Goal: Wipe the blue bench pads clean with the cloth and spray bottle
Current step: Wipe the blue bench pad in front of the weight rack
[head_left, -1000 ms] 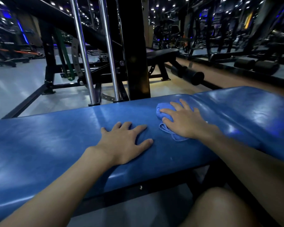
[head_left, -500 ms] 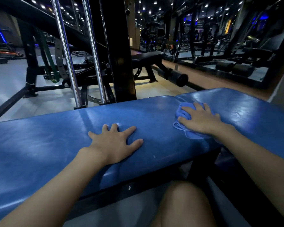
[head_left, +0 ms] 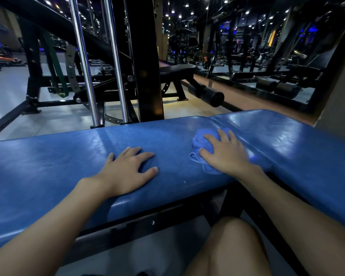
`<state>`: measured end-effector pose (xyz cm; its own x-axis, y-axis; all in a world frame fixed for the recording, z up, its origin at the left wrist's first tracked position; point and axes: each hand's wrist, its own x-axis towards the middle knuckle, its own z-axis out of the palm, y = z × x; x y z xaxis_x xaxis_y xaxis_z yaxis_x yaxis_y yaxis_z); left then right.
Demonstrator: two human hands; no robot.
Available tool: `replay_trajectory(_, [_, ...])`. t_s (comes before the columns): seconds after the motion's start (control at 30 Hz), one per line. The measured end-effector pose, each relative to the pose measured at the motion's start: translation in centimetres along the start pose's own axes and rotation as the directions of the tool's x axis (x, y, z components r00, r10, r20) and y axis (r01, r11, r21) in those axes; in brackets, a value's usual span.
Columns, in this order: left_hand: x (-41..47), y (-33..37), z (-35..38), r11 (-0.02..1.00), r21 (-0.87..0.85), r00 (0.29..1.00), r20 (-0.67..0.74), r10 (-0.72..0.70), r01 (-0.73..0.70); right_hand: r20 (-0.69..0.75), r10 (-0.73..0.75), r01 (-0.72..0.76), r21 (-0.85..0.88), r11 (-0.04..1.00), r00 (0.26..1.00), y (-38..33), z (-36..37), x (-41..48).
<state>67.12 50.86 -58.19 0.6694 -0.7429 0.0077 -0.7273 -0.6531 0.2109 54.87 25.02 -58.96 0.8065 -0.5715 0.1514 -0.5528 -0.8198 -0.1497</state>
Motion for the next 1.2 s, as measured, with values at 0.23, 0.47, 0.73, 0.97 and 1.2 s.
replay_trajectory(0.23, [-2.8,-2.2,-0.8,0.991,0.087,0.995,-0.045,-0.093,0.097,0.008,-0.122,0.120,0.123,0.985,0.992,-1.9,-0.9,-0.9])
replay_trajectory(0.47, [-3.4,-3.3,-1.0,0.995,0.006,0.992,-0.072,-0.101,0.101,0.044,-0.145,0.135,0.173,0.976,0.989,-7.5,1.0,-2.2])
replay_trajectory(0.73, [-4.3,-3.2,-2.1,0.971,-0.240,0.951,-0.300,-0.080,0.006,0.129,-0.321,0.259,0.357,0.898,0.938,-15.1,1.3,-3.6])
replay_trajectory(0.97, [-0.5,1.5,-1.0,0.994,-0.112,0.976,-0.217,-0.016,-0.009,0.018,-0.289,0.271,0.293,0.917,0.957,-9.4,1.4,-1.9])
replay_trajectory(1.2, [-1.2,0.6,0.6,0.998,0.003,0.970,-0.235,-0.066,0.069,0.039,-0.295,0.281,0.200,0.938,0.955,-9.4,2.0,-2.0])
